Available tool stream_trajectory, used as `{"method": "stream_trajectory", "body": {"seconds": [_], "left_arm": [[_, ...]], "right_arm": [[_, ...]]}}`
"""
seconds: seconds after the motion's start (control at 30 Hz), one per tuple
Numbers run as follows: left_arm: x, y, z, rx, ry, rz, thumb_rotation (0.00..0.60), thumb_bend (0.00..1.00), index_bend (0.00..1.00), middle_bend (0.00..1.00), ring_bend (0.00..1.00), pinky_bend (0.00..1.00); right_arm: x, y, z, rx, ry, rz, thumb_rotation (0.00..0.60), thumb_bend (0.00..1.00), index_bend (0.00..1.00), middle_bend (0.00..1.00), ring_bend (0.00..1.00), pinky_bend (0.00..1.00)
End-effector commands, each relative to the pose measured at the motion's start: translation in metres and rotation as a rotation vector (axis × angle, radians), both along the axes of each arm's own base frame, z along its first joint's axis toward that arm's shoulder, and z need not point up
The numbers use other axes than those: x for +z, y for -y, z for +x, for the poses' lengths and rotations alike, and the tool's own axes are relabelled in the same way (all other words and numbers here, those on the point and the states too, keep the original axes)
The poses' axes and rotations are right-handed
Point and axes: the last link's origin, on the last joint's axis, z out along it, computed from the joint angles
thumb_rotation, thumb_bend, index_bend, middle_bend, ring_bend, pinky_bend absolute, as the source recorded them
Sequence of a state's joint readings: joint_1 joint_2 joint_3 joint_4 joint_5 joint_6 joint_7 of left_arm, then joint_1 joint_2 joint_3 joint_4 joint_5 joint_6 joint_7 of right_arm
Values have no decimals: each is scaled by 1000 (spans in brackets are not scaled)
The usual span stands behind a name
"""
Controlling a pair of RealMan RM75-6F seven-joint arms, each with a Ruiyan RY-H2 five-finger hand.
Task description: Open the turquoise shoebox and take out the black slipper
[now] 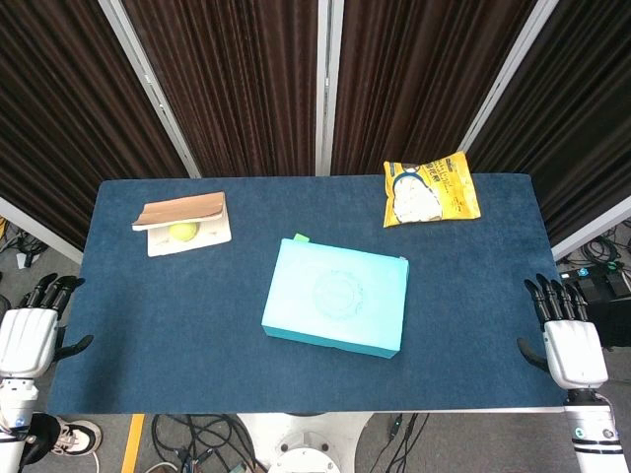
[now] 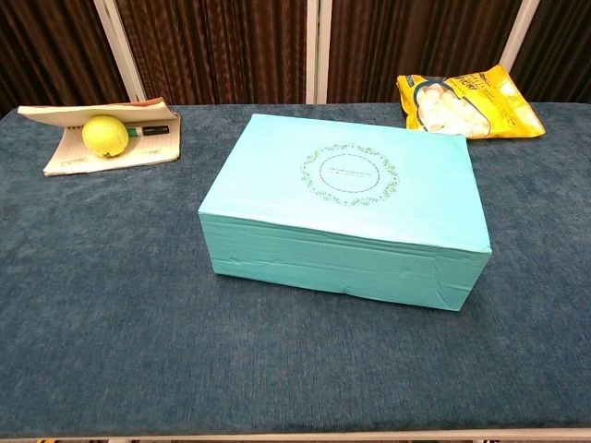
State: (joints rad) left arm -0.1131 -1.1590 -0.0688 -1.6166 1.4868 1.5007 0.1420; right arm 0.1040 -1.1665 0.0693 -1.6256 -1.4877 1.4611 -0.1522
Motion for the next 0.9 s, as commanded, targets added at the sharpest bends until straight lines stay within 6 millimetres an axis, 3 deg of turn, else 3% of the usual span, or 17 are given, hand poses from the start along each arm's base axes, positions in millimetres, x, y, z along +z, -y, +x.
{"method": "stream_trajectory", "body": {"seconds": [0.03,0.23,0.43,0.73,0.9], "left_arm": [[0,0,1,-1,-1,0,600,70,186,189,114,323],[0,1,1,1,1,-5,600,70,186,189,114,323],[2,-3,3,-9,-1,-5,600,70,186,189,114,323],[-5,-2,-1,-6,16,-19,600,70,186,189,113,323],[-3,-3,-2,-15,8,-13,600,70,186,189,113,323]], "right_arm": [[0,1,-1,-2,1,1,600,151,0,11,0,0],[0,3,1,3,-3,7,600,150,0,11,0,0],[-4,23,13,53,-33,-7,600,152,0,11,0,0],[-43,58,32,115,-67,52,600,157,0,3,0,0],[-75,76,42,143,-123,90,600,167,0,0,0,0]]}}
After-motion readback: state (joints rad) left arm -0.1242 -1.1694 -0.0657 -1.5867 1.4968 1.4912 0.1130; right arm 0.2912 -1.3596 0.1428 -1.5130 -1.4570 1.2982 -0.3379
